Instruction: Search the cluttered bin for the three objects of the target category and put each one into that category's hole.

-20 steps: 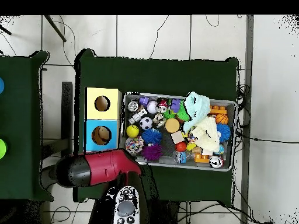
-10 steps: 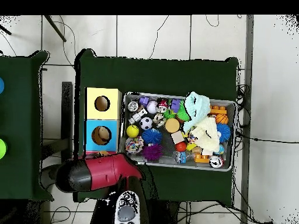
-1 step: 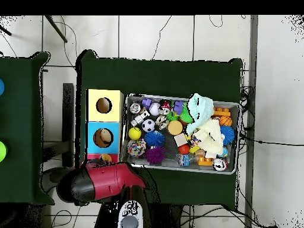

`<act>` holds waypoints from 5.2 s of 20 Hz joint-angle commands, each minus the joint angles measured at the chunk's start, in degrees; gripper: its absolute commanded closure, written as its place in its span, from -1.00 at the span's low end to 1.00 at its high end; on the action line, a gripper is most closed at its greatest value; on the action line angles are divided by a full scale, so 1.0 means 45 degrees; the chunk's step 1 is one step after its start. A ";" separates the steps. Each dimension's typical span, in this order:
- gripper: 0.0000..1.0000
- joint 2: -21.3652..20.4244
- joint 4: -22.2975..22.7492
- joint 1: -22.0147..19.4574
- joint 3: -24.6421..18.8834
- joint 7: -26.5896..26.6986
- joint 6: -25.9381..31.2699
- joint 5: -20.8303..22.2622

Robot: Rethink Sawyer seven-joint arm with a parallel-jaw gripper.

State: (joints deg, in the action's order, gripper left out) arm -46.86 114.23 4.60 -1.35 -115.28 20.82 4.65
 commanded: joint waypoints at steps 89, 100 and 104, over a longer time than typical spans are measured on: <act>1.00 0.1076 0.0299 0.1002 0.0487 -0.1477 0.0068 -0.0760; 1.00 0.1472 -0.0225 0.0599 0.0380 -0.1131 0.0162 -0.0655; 1.00 0.1380 0.0192 0.0719 0.0333 -0.1335 -0.0215 -0.0619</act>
State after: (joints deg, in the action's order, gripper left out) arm -44.01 116.58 9.90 3.04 -115.28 16.48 2.96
